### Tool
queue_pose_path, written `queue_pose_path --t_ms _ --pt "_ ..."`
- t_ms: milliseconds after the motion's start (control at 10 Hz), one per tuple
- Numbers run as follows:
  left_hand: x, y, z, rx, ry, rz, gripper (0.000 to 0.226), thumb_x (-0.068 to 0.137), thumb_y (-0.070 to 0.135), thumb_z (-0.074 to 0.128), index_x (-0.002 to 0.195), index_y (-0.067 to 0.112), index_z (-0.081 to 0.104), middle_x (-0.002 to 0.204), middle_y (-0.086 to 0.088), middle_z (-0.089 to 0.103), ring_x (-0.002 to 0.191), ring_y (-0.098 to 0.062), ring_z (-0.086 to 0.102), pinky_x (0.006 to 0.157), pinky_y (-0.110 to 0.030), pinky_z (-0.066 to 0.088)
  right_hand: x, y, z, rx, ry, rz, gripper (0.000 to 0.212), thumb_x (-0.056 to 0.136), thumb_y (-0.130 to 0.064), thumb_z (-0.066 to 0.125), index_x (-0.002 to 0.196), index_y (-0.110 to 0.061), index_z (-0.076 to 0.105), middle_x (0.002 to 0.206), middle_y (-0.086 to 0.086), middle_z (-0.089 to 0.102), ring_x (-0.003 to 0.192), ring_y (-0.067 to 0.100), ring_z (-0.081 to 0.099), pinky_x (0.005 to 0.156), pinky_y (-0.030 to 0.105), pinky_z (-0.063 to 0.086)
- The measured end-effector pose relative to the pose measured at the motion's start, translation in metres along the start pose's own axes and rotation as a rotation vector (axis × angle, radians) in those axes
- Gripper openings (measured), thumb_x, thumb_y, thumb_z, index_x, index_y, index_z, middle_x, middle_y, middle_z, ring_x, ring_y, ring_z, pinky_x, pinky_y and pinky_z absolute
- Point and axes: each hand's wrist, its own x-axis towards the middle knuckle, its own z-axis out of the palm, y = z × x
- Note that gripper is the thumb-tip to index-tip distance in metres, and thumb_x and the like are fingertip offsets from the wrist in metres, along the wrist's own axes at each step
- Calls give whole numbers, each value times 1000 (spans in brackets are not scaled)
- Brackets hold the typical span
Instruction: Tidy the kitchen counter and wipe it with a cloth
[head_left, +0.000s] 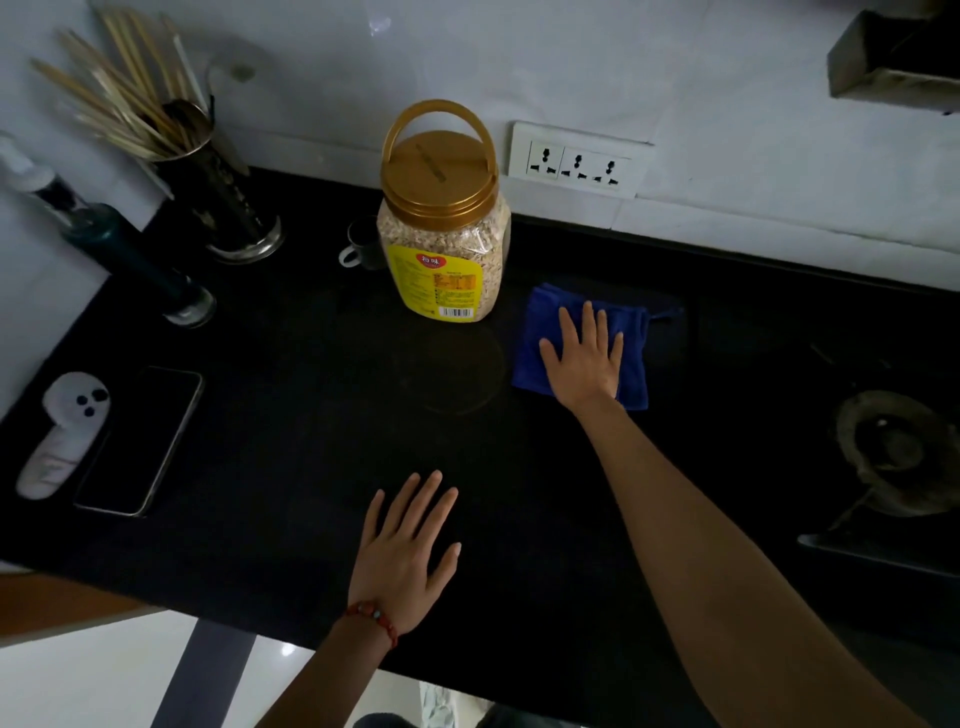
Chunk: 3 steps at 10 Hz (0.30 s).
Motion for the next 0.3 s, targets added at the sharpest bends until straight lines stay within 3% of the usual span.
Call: queue_pose_path --t_ms 300 --pt "-4 1 2 5 30 8 56 90 53 11 139 30 28 148 4 35 137 -13 17 111 -39 9 -81 16 -16 303 31 -17 49 96 -36 35 141 -19 28 154 4 22 144 20 12 118 39 12"
